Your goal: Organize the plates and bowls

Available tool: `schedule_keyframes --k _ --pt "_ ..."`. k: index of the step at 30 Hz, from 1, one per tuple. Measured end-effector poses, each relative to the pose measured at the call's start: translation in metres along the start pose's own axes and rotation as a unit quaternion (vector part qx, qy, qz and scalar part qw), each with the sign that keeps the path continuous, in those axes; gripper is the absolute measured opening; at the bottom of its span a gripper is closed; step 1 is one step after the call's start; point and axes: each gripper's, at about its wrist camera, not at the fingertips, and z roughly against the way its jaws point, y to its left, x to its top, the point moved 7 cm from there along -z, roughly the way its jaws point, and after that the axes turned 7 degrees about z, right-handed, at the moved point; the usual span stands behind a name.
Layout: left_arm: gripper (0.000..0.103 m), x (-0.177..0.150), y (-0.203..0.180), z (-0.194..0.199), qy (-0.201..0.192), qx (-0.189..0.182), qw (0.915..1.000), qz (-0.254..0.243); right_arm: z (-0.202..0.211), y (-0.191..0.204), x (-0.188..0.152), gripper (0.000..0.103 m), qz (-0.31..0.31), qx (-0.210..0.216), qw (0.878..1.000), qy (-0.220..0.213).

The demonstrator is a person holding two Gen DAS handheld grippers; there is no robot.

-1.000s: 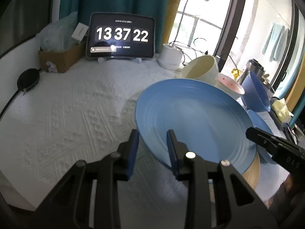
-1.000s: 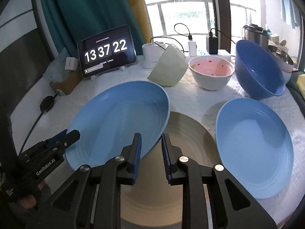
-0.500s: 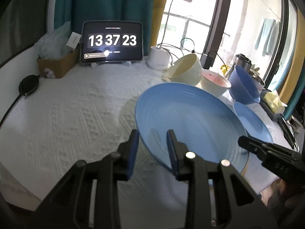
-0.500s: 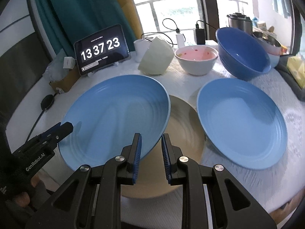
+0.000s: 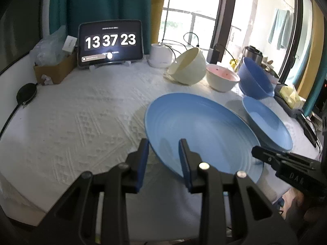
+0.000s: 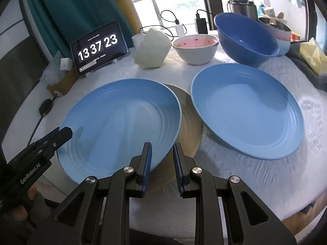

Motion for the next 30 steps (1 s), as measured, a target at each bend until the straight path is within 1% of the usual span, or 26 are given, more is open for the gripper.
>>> schedule_keyframes --k 13,21,30 --pt "0.031 -0.007 -0.014 -0.015 0.020 0.001 0.9995 -0.023 0.000 -0.017 -0.003 0.023 -0.013 -0.015 1.000 0.000" --pt "0.031 -0.012 -0.013 -0.029 0.037 0.011 0.9989 -0.026 -0.002 -0.021 -0.003 0.024 -0.019 -0.016 1.000 0.004" --pt "0.031 -0.013 -0.012 -0.037 0.040 0.016 0.9985 -0.035 -0.004 -0.023 -0.001 0.024 -0.027 -0.014 1.000 0.005"
